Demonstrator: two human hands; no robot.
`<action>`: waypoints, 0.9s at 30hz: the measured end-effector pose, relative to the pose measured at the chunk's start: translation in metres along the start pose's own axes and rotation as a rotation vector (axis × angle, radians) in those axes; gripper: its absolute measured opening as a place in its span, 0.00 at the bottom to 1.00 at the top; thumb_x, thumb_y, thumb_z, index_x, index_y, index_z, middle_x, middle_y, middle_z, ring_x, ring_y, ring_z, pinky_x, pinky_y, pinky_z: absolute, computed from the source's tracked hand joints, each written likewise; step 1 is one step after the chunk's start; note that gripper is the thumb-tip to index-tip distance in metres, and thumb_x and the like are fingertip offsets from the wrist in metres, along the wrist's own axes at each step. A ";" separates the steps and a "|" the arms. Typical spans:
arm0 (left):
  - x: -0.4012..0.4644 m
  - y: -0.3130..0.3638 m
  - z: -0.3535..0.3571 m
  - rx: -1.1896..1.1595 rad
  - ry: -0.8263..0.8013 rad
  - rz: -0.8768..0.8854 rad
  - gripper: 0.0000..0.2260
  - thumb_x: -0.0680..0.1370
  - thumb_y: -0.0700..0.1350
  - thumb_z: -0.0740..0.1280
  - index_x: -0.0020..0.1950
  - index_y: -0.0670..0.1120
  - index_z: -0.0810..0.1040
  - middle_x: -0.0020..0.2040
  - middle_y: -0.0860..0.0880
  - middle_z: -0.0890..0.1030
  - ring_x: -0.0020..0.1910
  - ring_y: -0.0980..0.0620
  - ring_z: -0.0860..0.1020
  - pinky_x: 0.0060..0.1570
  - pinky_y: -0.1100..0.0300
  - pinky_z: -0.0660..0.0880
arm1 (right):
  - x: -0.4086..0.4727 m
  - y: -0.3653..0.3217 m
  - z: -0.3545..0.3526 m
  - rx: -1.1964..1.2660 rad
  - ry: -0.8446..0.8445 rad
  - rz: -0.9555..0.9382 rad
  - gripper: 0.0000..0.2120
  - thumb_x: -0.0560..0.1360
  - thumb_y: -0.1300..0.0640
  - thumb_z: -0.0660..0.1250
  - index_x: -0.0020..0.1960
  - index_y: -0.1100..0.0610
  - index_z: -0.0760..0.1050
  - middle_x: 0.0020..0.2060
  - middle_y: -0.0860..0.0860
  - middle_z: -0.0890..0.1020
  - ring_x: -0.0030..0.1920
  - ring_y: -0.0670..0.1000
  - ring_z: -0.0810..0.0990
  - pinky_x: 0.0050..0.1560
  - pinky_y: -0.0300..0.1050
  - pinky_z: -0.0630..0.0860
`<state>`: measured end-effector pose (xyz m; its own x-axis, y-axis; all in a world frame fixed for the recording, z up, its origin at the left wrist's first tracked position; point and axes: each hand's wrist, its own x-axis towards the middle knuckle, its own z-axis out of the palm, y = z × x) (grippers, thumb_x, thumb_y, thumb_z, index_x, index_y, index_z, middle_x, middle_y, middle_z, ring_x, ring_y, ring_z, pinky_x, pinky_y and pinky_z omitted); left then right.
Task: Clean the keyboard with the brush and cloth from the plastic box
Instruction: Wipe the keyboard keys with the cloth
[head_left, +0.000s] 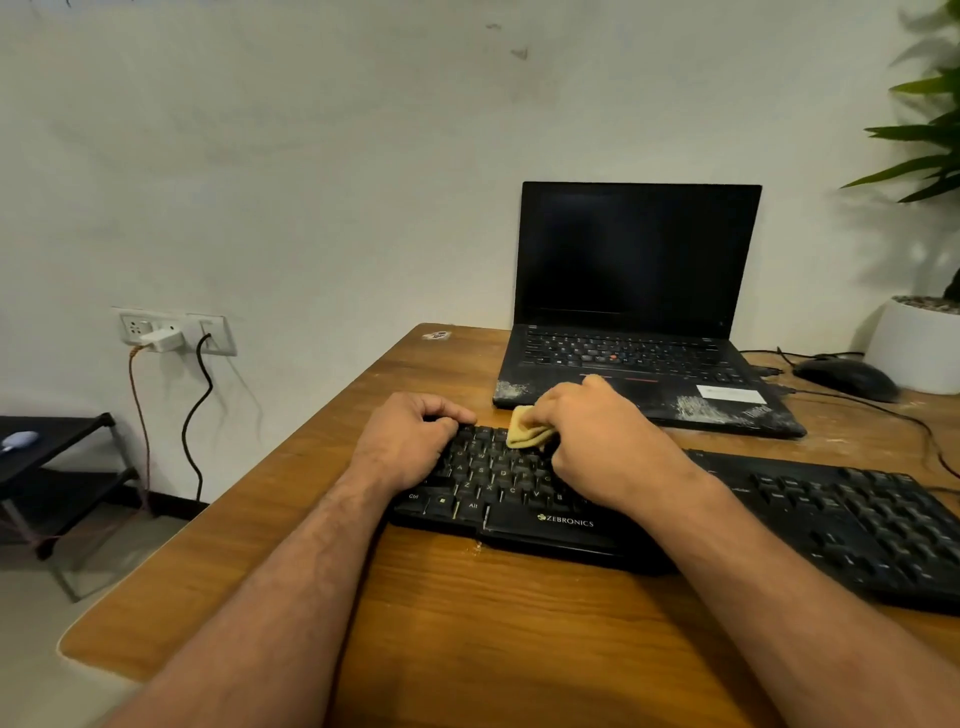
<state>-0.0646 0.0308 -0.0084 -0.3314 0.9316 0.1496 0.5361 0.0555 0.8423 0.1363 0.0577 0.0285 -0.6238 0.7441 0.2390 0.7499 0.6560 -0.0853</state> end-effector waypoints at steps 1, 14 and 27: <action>0.000 0.001 0.000 0.003 0.001 0.000 0.09 0.79 0.43 0.66 0.47 0.53 0.85 0.44 0.55 0.85 0.37 0.59 0.80 0.33 0.69 0.74 | -0.002 -0.003 0.000 0.054 -0.010 -0.027 0.27 0.75 0.66 0.59 0.69 0.44 0.74 0.68 0.44 0.74 0.59 0.50 0.67 0.61 0.45 0.69; -0.001 0.001 -0.001 0.028 0.008 0.004 0.09 0.78 0.43 0.66 0.47 0.53 0.85 0.42 0.52 0.86 0.40 0.51 0.83 0.39 0.60 0.78 | 0.004 -0.013 0.008 0.129 -0.052 -0.083 0.30 0.75 0.66 0.58 0.72 0.44 0.72 0.71 0.41 0.72 0.61 0.49 0.67 0.66 0.47 0.69; 0.001 -0.001 0.000 0.020 0.009 0.005 0.09 0.79 0.43 0.67 0.45 0.54 0.85 0.41 0.53 0.86 0.35 0.55 0.81 0.37 0.61 0.78 | 0.005 -0.006 0.012 0.082 -0.036 -0.079 0.28 0.74 0.64 0.57 0.69 0.43 0.75 0.68 0.42 0.75 0.54 0.48 0.67 0.60 0.47 0.72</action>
<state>-0.0657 0.0317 -0.0094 -0.3356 0.9286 0.1583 0.5529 0.0581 0.8312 0.1255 0.0589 0.0187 -0.6886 0.6931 0.2131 0.6789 0.7195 -0.1465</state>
